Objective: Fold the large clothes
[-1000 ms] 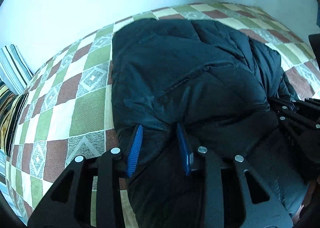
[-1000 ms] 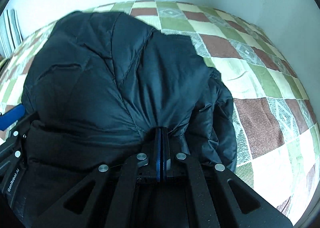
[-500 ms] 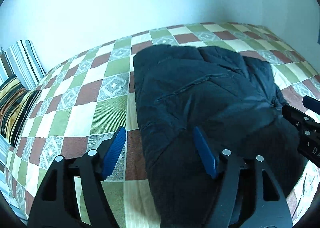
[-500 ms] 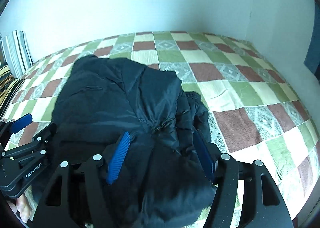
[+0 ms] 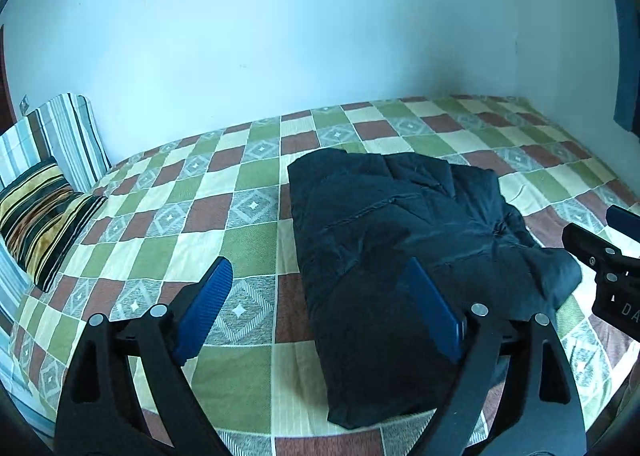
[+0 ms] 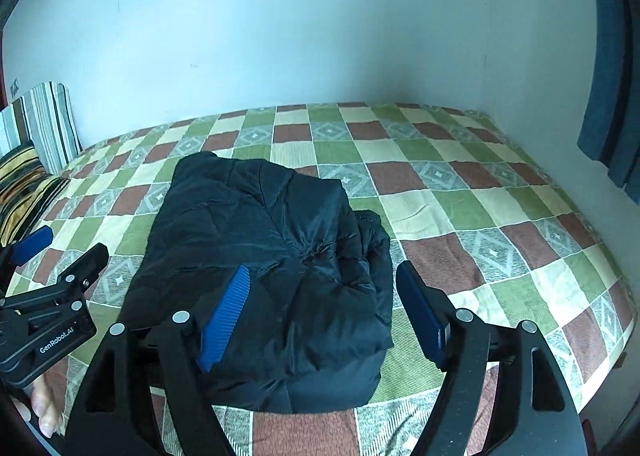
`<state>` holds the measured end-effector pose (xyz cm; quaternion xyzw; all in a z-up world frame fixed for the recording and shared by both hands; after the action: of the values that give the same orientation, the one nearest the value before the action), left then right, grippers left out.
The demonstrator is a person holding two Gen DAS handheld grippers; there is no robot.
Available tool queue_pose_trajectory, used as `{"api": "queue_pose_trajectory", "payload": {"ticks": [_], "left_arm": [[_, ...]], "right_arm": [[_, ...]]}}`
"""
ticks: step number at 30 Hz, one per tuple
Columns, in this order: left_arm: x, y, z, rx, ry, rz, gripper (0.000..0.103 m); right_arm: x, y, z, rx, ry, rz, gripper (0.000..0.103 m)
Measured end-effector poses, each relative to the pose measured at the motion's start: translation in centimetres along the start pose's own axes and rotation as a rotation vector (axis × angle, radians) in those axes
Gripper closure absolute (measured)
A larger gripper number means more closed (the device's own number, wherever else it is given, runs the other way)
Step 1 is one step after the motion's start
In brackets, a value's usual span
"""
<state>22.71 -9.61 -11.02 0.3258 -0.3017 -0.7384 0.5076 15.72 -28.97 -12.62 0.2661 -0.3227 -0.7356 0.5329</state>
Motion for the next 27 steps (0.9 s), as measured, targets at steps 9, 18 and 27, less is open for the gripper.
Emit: {"api": "queue_pose_trajectory", "payload": {"ticks": [9, 18, 27], "left_arm": [[0.3, 0.1, 3.6, 0.04, -0.027, 0.025, 0.011], [0.2, -0.3, 4.8, 0.041, -0.033, 0.044, 0.01], [-0.2, -0.5, 5.5, 0.044, -0.028, 0.058, 0.01]], "right_arm": [[-0.9, -0.1, 2.6, 0.042, 0.016, 0.014, 0.028], [-1.1, -0.4, 3.5, 0.052, 0.022, 0.022, 0.028], [-1.6, -0.6, 4.4, 0.062, 0.029, 0.032, 0.028]]}}
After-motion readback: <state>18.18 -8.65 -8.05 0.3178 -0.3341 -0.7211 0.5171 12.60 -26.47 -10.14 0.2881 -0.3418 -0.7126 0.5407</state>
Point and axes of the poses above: each gripper's, at about its wrist camera, not at the fingertips, and z roughly against the way its jaws point, x to its right, y to its top, the point moved 8 cm from there along -z, roughly the way its jaws point, and after that the axes turned 1 degree about y, right-handed, at the moved point
